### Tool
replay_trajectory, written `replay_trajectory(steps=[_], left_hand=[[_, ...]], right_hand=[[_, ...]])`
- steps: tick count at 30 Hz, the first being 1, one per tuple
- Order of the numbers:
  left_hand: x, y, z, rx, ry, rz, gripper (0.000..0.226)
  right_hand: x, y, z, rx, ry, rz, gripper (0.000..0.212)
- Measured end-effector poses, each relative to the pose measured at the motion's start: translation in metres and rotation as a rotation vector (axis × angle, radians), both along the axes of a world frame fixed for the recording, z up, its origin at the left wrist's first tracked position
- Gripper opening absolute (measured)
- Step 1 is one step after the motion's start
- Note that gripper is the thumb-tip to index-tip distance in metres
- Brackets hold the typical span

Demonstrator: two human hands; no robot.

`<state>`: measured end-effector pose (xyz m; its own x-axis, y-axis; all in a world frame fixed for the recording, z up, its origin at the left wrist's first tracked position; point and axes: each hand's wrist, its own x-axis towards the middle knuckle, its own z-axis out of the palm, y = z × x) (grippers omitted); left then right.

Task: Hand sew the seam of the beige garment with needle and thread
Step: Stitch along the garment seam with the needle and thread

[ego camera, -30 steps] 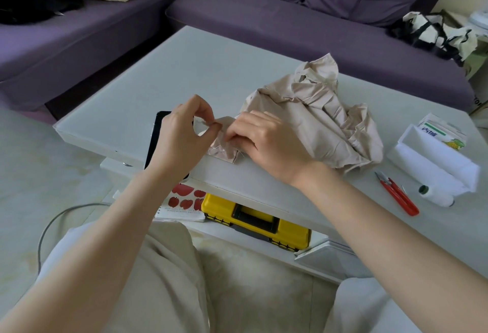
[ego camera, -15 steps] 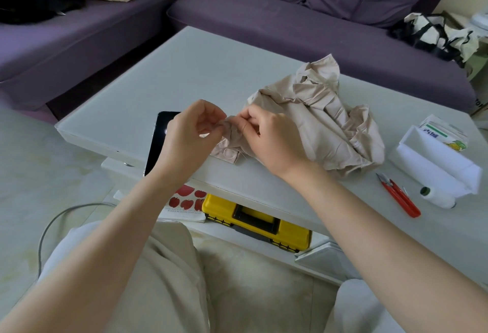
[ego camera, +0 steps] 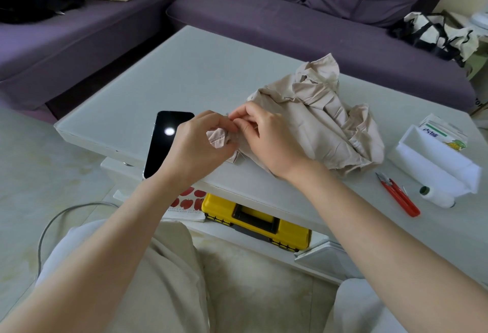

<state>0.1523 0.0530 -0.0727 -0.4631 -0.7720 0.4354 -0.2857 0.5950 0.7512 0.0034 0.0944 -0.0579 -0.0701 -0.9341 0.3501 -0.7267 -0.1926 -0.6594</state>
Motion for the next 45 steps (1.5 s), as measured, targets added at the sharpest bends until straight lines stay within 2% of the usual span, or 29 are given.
replay_trajectory(steps=[4,10,14,17,20,26,30,34,37,41,45], left_hand=[[-0.003,-0.001,-0.003,-0.051,0.01,0.069,0.018],[0.0,-0.008,-0.006,0.012,0.085,0.111,0.013],[0.004,-0.012,-0.007,0.018,0.107,0.146,0.007],[0.005,-0.012,-0.007,0.043,0.092,0.128,0.011],[0.005,-0.009,-0.007,0.044,0.105,0.097,0.012],[0.004,-0.01,0.0,0.194,0.276,0.109,0.024],[0.005,-0.007,0.005,0.256,0.366,0.062,0.022],[0.006,-0.008,0.001,0.27,0.317,0.053,0.024],[0.008,-0.011,-0.002,0.234,0.227,0.098,0.03],[0.009,-0.01,-0.004,0.207,0.162,0.103,0.025],[0.01,-0.009,-0.004,0.174,0.172,0.082,0.026]], right_hand=[[0.001,0.001,0.0,-0.012,-0.006,0.0,0.011],[-0.001,0.004,0.0,-0.015,0.015,0.013,0.017],[-0.012,0.011,-0.005,0.05,0.217,-0.07,0.065],[-0.023,0.018,-0.008,0.152,0.377,-0.141,0.081],[-0.028,0.027,-0.011,0.27,0.46,-0.129,0.074],[-0.036,0.034,-0.018,0.355,0.288,-0.17,0.025],[-0.044,0.033,-0.027,0.365,0.161,-0.199,0.034],[-0.044,0.03,-0.029,0.367,0.178,-0.232,0.037],[-0.043,0.031,-0.028,0.346,0.227,-0.197,0.016],[-0.032,0.034,-0.023,0.19,0.221,-0.073,0.042],[-0.019,0.029,-0.016,0.101,0.208,-0.004,0.026]])
